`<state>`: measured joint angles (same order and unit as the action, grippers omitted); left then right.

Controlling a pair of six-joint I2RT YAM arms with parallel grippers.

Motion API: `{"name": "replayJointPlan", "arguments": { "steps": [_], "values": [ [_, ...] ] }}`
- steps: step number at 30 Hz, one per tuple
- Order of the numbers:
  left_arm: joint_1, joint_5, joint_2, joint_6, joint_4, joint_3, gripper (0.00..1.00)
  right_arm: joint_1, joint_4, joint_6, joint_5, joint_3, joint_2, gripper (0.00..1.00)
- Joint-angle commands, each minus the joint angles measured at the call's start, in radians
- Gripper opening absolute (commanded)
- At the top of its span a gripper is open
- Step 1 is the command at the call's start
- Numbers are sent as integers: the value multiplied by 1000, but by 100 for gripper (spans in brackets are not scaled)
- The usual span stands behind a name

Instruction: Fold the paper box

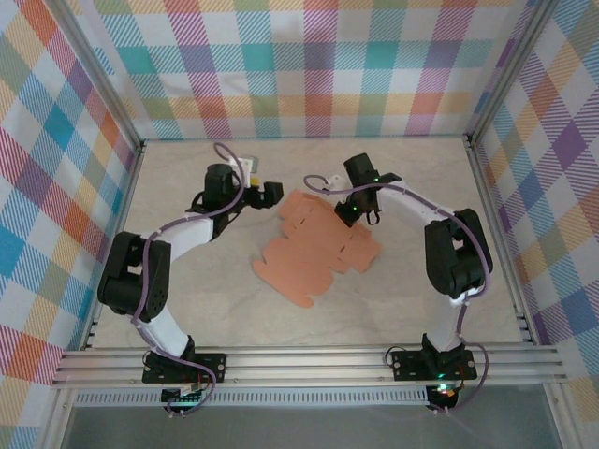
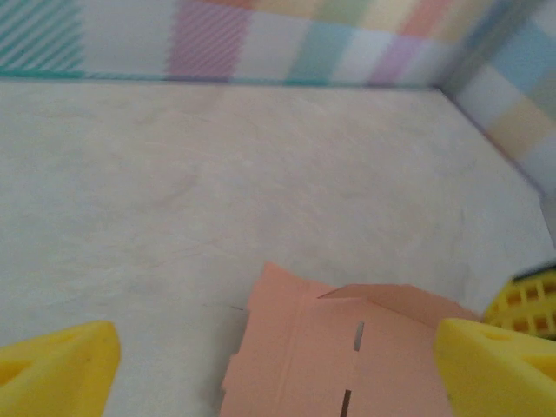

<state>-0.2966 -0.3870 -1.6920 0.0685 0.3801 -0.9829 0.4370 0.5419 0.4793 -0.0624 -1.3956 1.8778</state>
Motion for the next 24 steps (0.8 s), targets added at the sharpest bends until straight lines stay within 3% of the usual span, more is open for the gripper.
{"name": "replayJointPlan", "arguments": {
  "steps": [1,8,10,24],
  "values": [
    [-38,-138,-52,-247,9,-38,82,-18,129,29,-170,-24,-37,0],
    [-82,-272,-138,-437,-203,-174,61,-25,179,32,-229,-25,-35,0],
    [-85,-250,-180,-468,-283,-231,46,-27,185,31,-233,-26,-34,0],
    [-103,-407,-321,-640,-633,-439,44,-53,187,28,-271,-31,-14,0]
  ]
}}
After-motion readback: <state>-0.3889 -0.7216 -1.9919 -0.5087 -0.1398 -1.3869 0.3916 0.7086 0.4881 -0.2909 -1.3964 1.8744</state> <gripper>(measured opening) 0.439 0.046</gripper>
